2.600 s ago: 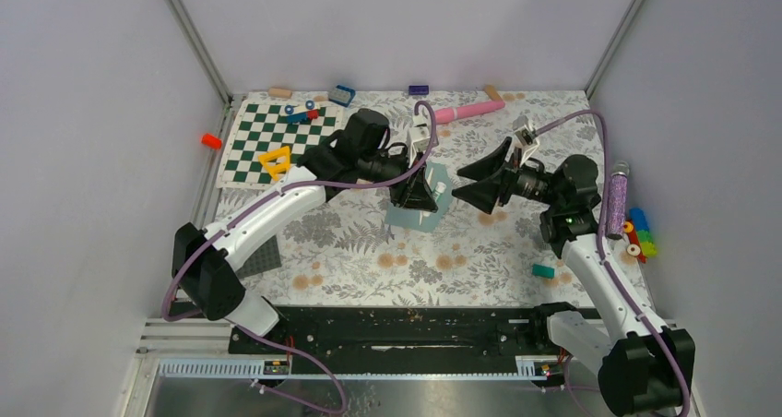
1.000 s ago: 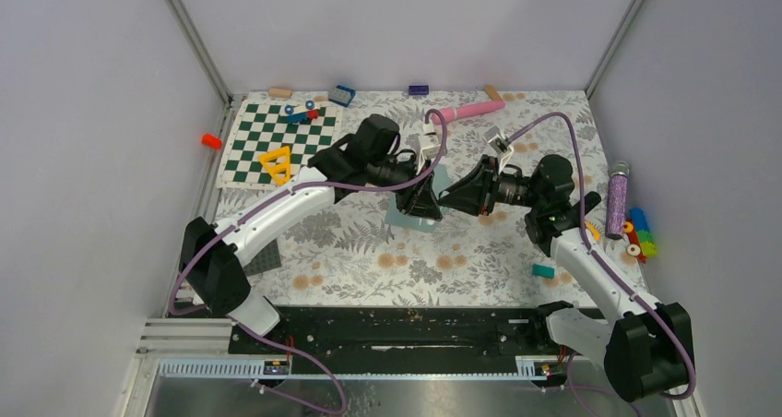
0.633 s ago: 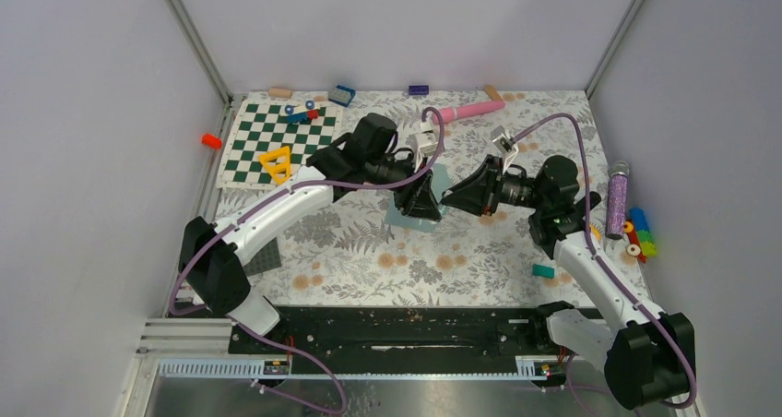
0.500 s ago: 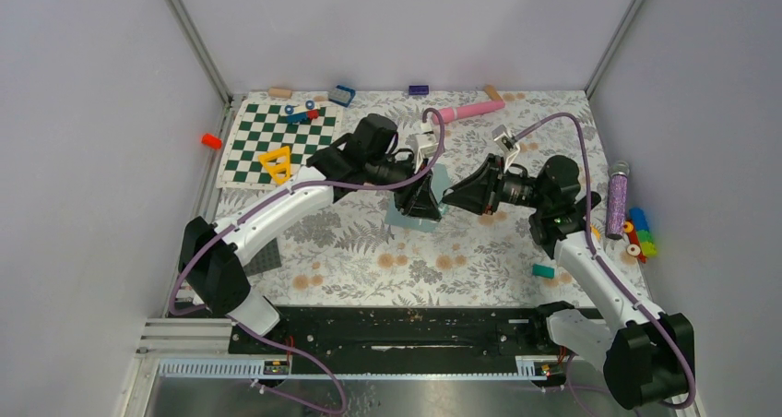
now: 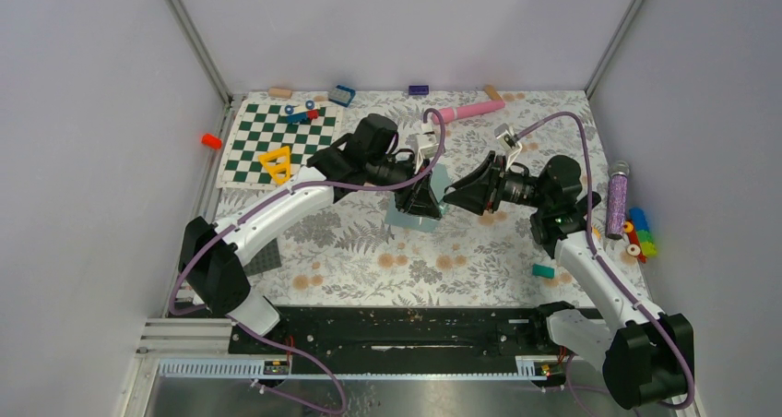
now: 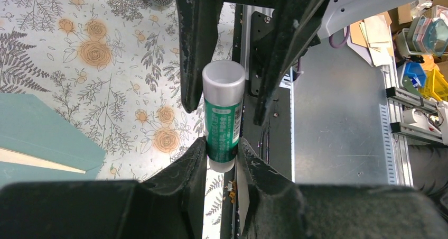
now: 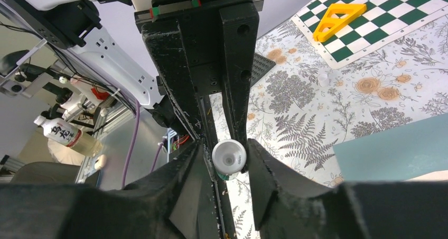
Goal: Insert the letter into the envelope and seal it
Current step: Unscrew the solid glue, then paint the envelope at the center of the board.
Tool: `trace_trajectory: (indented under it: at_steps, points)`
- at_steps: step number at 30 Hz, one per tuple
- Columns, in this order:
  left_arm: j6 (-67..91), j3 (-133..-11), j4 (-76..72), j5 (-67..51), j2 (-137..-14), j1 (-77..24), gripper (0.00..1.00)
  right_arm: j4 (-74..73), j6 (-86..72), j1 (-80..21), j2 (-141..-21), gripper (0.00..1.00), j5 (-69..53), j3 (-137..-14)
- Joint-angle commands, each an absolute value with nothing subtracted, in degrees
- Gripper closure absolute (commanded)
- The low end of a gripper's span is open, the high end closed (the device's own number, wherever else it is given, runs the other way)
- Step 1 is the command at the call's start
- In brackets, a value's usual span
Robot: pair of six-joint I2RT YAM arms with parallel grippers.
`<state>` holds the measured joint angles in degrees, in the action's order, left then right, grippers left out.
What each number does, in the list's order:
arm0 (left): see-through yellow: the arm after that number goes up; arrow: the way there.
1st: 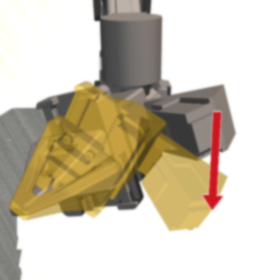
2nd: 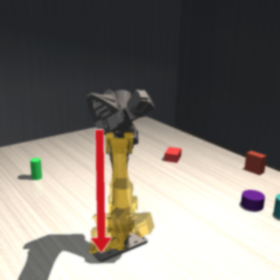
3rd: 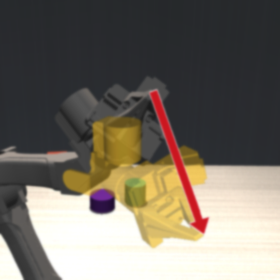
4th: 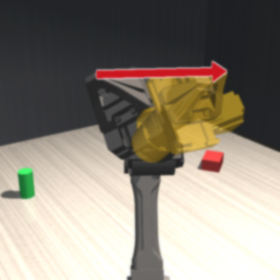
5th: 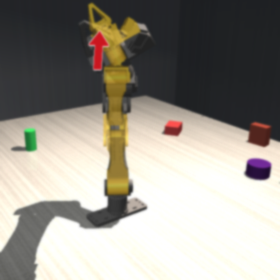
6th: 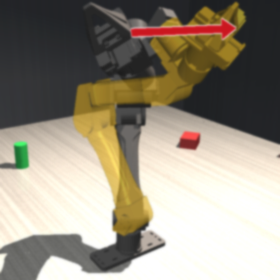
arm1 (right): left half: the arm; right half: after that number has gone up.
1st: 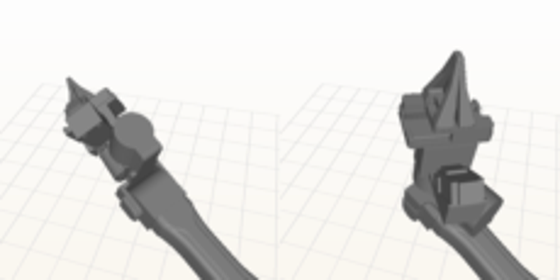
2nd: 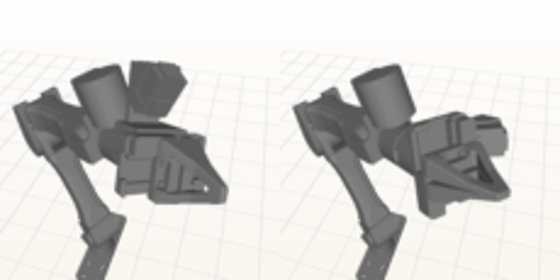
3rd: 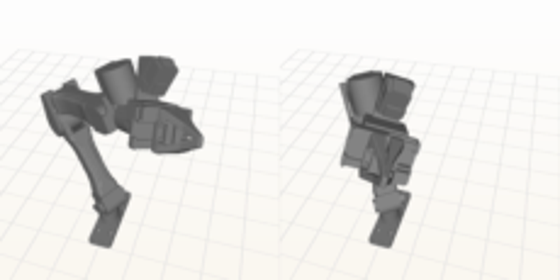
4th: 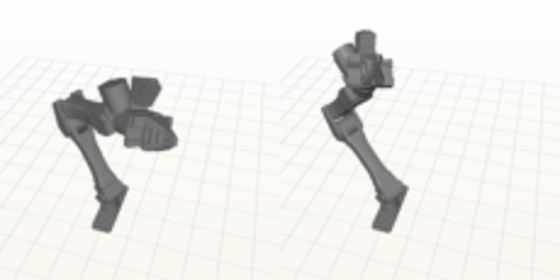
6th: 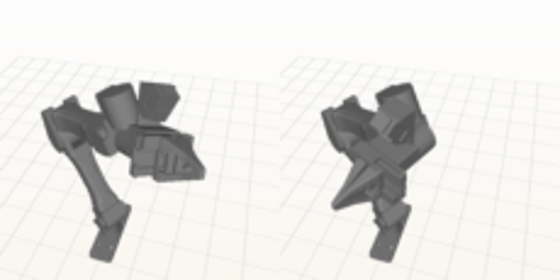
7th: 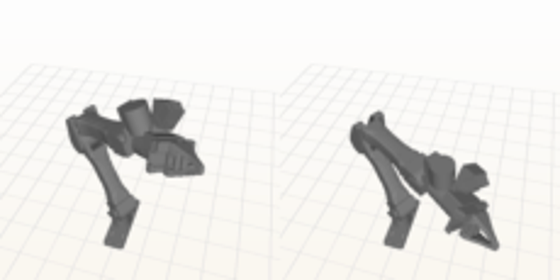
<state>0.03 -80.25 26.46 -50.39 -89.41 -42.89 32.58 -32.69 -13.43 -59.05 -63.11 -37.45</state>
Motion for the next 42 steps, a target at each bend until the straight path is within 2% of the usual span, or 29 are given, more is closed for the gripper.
trace_trajectory:
  at_steps: [1,4,8,11,16,22,24,28,30,33,35,36,38,42]
  points:
    - [-0.7,-80.6,24.8,-51.0,-88.6,-42.7,1.0,35.5,-33.2,-13.2,-59.1,0.53,-65.3,-39.6]
    - [-0.7,-80.7,24.8,-50.7,-88.6,-42.7,1.0,35.1,-33.1,-13.3,-59.9,0.46,-66.8,-39.4]
    - [-0.7,-80.7,24.8,-50.6,-88.7,-42.7,1.0,32.4,-31.0,-13.8,-60.9,0.46,-68.5,-39.7]
    - [-0.6,-80.7,24.8,-50.7,-88.9,-42.7,1.0,30.4,-29.1,-14.6,-61.1,0.48,-68.0,-39.7]
    - [-0.7,-80.7,24.8,-50.8,-89.1,-42.7,1.0,30.4,-29.3,-14.8,-61.6,0.58,-67.2,-40.1]
    - [-0.7,-81.1,25.0,-50.9,-89.7,-42.8,1.0,30.5,-29.1,-15.5,-62.0,0.59,-67.2,-40.1]
    - [-0.7,-81.1,25.1,-50.9,-89.8,-42.7,1.0,30.6,-29.2,-15.6,-62.2,0.66,-67.0,-40.1]
    - [-1.0,-81.1,25.2,-50.7,-89.8,-42.9,0.99,30.7,-29.3,-15.7,-62.2,0.89,-66.5,-40.1]
    - [-1.3,-81.1,25.5,-50.2,-89.8,-42.7,0.86,31.1,-29.4,-15.7,-62.0,0.95,-66.1,-40.4]
    - [-1.3,-81.0,25.7,-49.5,-89.6,-41.2,0.49,29.7,-27.2,-15.7,-62.2,1.0,-66.1,-42.0]
    - [-1.4,-80.3,25.2,-48.9,-89.0,-38.7,0.31,23.6,-21.3,-15.8,-62.7,1.0,-65.6,-44.2]
    - [-0.9,-79.7,24.4,-48.6,-88.6,-36.9,0.25,19.6,-17.8,-15.7,-63.0,1.0,-64.8,-45.3]
    - [-0.2,-78.0,21.8,-48.9,-87.8,-32.8,0.2,12.8,-9.5,-15.7,-64.0,1.0,-62.0,-47.2]
    - [0.5,-75.0,19.6,-45.4,-87.7,-27.3,0.18,9.9,6.1,-15.7,-66.5,1.0,-54.0,-47.3]
